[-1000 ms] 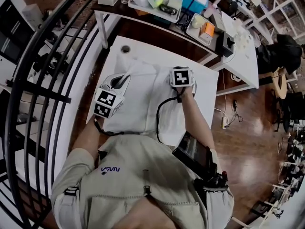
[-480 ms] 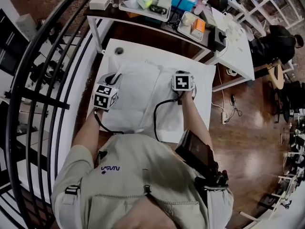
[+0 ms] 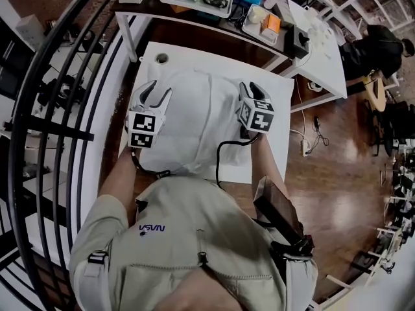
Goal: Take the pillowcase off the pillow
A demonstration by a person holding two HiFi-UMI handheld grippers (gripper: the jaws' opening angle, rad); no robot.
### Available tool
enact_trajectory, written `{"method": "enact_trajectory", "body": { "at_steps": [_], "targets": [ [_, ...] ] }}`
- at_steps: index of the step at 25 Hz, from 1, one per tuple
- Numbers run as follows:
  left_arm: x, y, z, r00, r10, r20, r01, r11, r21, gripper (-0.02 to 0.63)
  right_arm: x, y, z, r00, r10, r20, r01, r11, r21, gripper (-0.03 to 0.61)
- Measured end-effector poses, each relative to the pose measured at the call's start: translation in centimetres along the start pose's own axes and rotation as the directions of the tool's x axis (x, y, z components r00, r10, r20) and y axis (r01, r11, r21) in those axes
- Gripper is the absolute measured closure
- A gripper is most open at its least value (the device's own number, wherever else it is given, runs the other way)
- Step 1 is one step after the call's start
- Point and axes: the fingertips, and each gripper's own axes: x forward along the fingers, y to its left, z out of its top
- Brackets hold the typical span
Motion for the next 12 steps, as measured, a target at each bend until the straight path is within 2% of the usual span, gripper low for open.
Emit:
{"method": "enact_trajectory", "body": {
  "at_steps": [3,7,9,12],
  "targets": [
    [-1.8,-1.7,1.0,0.998,-0.058,0.036,0.059,0.998,-0.013,0.381,-3.1,2.1,-0.4,0.999,0.007,0.042,-0.007,1.0,0.012,0.453],
    [-3.6,-6.4,-1.2,0.984,-0.175,-0.02,0.175,0.984,-0.025,0.33,-7.2,4.6,-3.0,0.998,0.028,0.055,-0.03,0.999,0.037,0.453],
    [-4.6,-8.4,-2.9,0.981,-0.185,-0.056,0.183,0.982,-0.043,0.316,-8.6,5.9,-4.5,0.997,0.056,0.053,-0.057,0.998,0.029,0.453],
    [-6.2,-10.0,-5.0,0.985,-0.147,-0.09,0.141,0.987,-0.073,0.313,-10.3,7.4,-6.6,0.993,0.102,0.054,-0.104,0.994,0.027,0.453]
  ]
}}
